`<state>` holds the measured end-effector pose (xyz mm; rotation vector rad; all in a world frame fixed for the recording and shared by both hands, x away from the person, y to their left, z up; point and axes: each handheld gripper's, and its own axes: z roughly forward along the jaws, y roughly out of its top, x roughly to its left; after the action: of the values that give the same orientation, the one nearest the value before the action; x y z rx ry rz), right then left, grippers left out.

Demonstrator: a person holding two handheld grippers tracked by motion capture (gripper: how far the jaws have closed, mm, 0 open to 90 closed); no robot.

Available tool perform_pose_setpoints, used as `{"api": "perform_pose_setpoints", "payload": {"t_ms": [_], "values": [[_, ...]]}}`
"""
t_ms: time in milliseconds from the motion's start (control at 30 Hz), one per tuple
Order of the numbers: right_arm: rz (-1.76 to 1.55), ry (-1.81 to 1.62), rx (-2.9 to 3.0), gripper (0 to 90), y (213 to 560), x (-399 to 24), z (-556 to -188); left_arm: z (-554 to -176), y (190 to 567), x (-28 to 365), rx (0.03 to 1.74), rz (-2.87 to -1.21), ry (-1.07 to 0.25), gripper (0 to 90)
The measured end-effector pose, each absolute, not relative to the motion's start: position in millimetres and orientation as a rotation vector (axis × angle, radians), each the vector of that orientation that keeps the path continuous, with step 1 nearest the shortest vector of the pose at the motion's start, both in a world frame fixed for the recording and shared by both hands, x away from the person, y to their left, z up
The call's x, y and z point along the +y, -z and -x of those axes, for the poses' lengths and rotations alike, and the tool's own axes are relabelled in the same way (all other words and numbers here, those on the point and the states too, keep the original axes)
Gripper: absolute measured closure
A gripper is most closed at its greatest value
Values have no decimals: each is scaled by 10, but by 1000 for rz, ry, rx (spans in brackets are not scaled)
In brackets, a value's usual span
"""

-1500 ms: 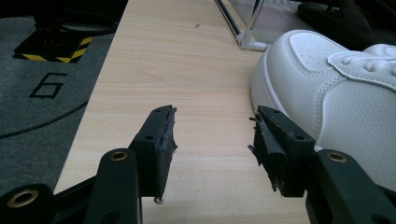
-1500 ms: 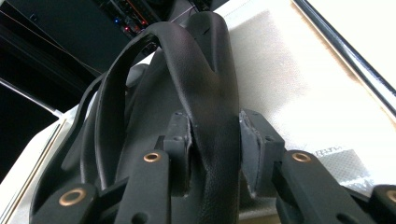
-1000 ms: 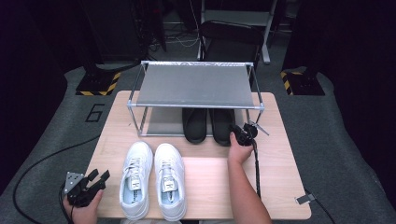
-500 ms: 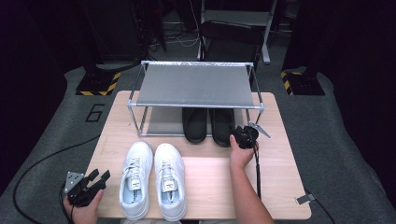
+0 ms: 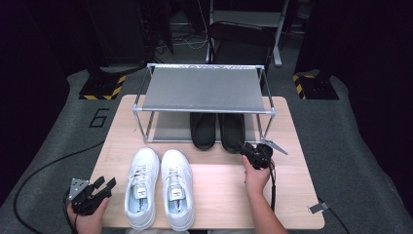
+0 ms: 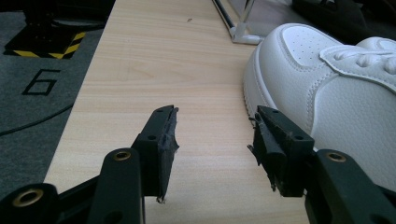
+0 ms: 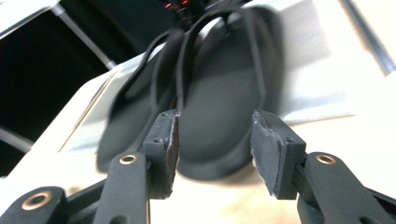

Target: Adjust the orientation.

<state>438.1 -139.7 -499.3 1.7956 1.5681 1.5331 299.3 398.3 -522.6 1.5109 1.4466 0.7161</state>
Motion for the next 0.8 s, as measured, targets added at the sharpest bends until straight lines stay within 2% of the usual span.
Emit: {"api": "perform_pose_setpoints", "payload": {"t_ms": [400,800], "values": [[-1594,-1499,1818,502,4959,-1494,-3902,-2987,5219,3960,1437,-1524,-718,476],[-1629,-1605,1736,440,4900,-1680,-3453,-2967,5205,3966,1433,-1515,-719,477]]}}
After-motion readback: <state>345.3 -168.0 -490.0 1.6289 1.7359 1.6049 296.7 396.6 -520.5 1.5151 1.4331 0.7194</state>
